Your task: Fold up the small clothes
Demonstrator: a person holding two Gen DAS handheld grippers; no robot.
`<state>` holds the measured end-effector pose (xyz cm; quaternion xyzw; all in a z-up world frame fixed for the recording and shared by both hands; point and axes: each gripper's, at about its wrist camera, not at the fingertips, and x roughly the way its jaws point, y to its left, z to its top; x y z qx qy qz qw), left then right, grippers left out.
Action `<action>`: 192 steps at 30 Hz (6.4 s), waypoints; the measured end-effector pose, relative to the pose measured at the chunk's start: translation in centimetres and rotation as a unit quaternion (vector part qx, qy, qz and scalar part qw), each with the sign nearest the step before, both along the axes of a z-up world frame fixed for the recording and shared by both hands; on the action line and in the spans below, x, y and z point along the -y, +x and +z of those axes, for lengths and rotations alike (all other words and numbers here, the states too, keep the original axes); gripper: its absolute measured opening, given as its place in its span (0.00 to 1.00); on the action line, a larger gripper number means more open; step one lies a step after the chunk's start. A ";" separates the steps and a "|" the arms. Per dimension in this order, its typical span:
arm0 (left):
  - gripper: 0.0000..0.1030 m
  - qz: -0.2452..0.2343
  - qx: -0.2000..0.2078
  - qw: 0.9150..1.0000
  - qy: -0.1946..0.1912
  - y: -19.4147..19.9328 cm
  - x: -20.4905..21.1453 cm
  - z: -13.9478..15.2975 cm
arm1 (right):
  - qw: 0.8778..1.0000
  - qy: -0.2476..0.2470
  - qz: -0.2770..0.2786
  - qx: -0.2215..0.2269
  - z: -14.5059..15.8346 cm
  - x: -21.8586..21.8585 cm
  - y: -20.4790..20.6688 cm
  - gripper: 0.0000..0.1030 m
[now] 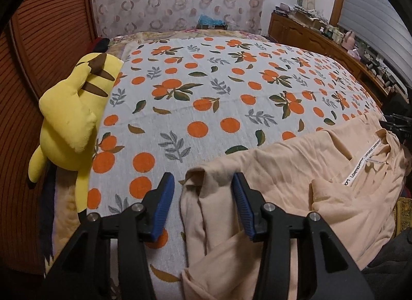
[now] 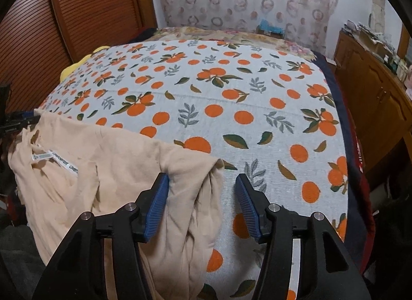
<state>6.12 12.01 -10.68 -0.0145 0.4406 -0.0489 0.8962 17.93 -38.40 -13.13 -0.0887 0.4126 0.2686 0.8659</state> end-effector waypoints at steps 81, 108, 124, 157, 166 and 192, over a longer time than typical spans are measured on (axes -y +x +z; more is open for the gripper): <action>0.10 -0.027 0.148 0.989 0.013 29.0 1.6 9.7 | 0.991 -0.022 -0.080 0.106 7.9 -1.4 27.1 0.04; 0.39 -0.074 0.011 0.996 0.045 20.0 2.4 4.1 | 0.996 0.006 -0.075 0.039 6.0 1.5 17.1 0.44; 0.53 -0.033 0.029 0.999 0.018 18.3 1.8 1.0 | 0.991 0.022 -0.130 -0.031 3.1 5.8 11.5 0.44; 0.02 -0.048 -0.001 0.999 -0.014 18.1 2.1 2.0 | 0.996 0.003 -0.089 -0.005 3.5 0.1 13.3 0.06; 0.00 -0.043 0.064 0.997 -0.023 16.4 2.2 5.9 | 0.996 0.037 -0.079 0.027 5.7 1.0 12.2 0.02; 0.00 0.016 0.175 0.984 -0.036 4.2 -2.5 11.4 | 0.984 0.103 -0.059 0.132 13.6 3.2 -2.5 0.01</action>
